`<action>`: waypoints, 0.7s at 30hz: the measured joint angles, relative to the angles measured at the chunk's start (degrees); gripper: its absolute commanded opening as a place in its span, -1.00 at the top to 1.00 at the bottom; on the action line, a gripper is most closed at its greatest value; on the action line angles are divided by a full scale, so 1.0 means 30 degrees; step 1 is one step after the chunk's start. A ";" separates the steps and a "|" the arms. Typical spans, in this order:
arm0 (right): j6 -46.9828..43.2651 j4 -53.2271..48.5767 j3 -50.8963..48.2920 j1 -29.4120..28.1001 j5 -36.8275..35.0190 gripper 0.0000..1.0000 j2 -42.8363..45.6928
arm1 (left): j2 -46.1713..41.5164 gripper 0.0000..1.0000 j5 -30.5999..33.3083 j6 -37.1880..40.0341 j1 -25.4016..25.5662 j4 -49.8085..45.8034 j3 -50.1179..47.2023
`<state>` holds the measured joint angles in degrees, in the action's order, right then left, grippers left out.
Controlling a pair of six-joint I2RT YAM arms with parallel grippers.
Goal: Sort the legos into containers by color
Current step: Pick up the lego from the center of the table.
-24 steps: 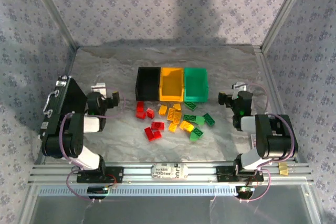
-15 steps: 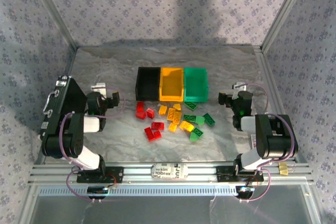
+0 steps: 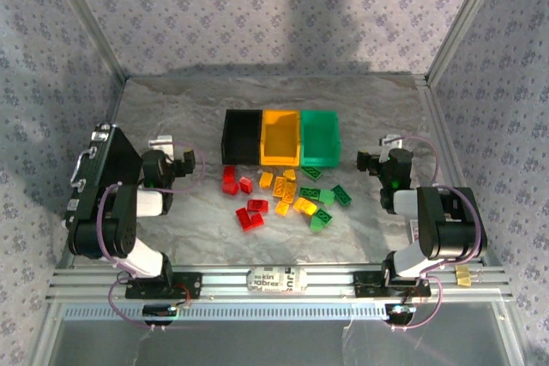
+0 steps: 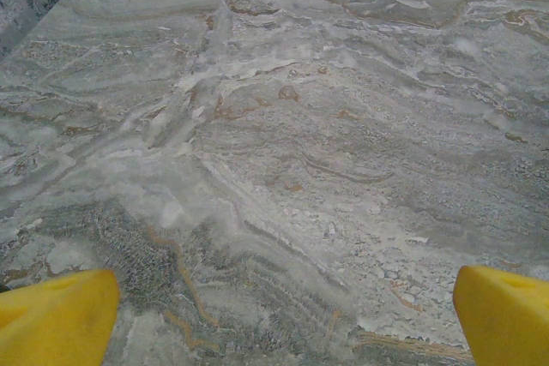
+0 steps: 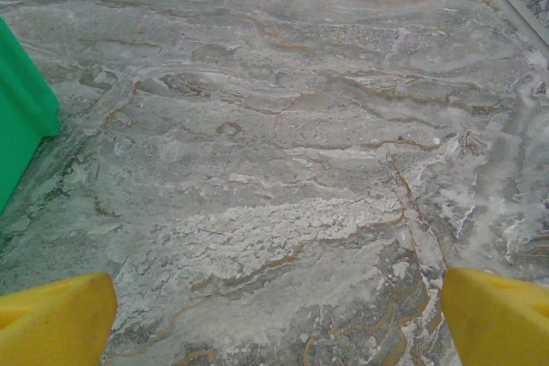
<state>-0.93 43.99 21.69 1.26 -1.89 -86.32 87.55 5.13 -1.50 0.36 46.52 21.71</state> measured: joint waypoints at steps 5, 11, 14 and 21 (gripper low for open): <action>0.0000 0.0000 0.0000 0.0007 0.0000 -0.98 0.0000 | 0.0000 -1.00 0.0000 0.0000 0.0000 0.0007 0.0000; 0.0000 0.0000 0.0000 0.0000 0.0000 -0.98 0.0000 | 0.0000 -1.00 0.0000 0.0000 0.0000 0.0000 0.0000; 0.0000 0.0000 0.0000 0.0007 0.0000 -0.98 0.0000 | 0.0000 -1.00 0.0000 -0.0007 -0.0058 0.0000 0.0000; 0.0000 0.0000 0.0000 0.0007 0.0000 -0.98 0.0000 | 0.0000 -1.00 -0.0073 -0.0015 -0.0357 0.0000 0.0007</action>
<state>-0.93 43.99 21.69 1.28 -1.89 -86.32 87.55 4.91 -1.54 -0.71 46.52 21.74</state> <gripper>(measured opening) 0.991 0.997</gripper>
